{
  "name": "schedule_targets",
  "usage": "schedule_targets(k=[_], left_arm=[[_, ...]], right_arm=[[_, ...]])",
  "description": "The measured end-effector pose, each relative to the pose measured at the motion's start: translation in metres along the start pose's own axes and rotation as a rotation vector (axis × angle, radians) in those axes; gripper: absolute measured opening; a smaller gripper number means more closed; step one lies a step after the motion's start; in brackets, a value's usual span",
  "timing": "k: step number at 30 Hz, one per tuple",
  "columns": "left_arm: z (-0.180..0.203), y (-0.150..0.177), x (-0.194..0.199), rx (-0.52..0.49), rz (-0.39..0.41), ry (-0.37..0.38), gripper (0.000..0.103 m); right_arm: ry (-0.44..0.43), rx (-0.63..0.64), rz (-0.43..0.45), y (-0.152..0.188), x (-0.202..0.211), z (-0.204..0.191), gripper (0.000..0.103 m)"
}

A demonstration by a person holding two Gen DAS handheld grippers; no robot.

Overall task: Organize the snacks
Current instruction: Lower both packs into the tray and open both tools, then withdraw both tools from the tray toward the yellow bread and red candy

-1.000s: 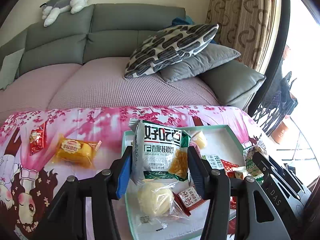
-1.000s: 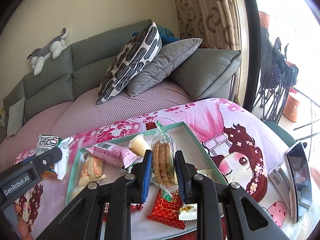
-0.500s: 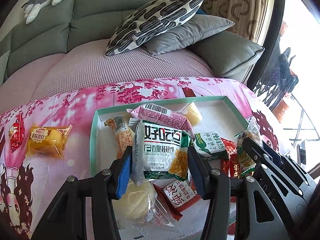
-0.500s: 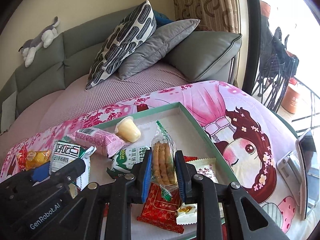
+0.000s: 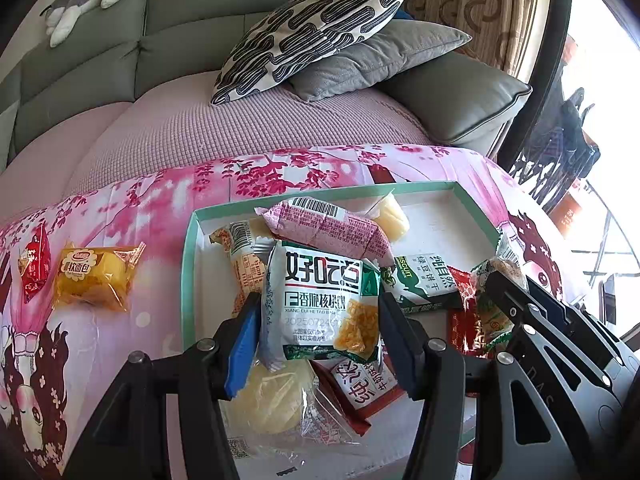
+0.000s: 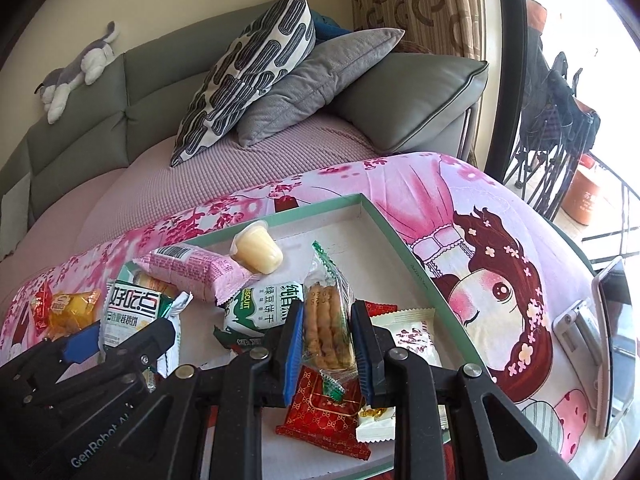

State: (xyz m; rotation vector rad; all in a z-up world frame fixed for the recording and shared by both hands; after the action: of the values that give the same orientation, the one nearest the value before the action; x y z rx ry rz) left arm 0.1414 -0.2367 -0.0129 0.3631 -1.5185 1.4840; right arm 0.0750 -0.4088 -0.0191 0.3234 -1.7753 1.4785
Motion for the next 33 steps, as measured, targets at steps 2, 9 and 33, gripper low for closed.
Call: schedule_targets(k=[2,9,33], left_arm=[[0.000,0.000,0.002,0.003,-0.001,-0.006,0.064],[-0.003,-0.001,0.015,0.003,0.002,-0.032,0.069],[-0.043,0.008,0.042,0.123,0.015,-0.103,0.069]], right_arm=[[0.004,-0.003,-0.004,0.000,0.000,0.000,0.026],[0.006,-0.014,-0.014,-0.002,0.003,0.001,0.054],[0.016,0.047,-0.002,-0.002,0.022,-0.006,0.058]])
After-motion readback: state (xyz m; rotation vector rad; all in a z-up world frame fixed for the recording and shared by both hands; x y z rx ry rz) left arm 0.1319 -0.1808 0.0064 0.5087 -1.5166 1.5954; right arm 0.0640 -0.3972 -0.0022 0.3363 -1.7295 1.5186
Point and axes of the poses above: each gripper's, at about its wrist camera, not at the fingertips, and x roughly against the way its jaws point, z to its right, y to its underside, the point moved 2 cm from there along -x, roughly the way its jaws point, and after that the axes turned 6 degrees about y, right-handed, at the moved point
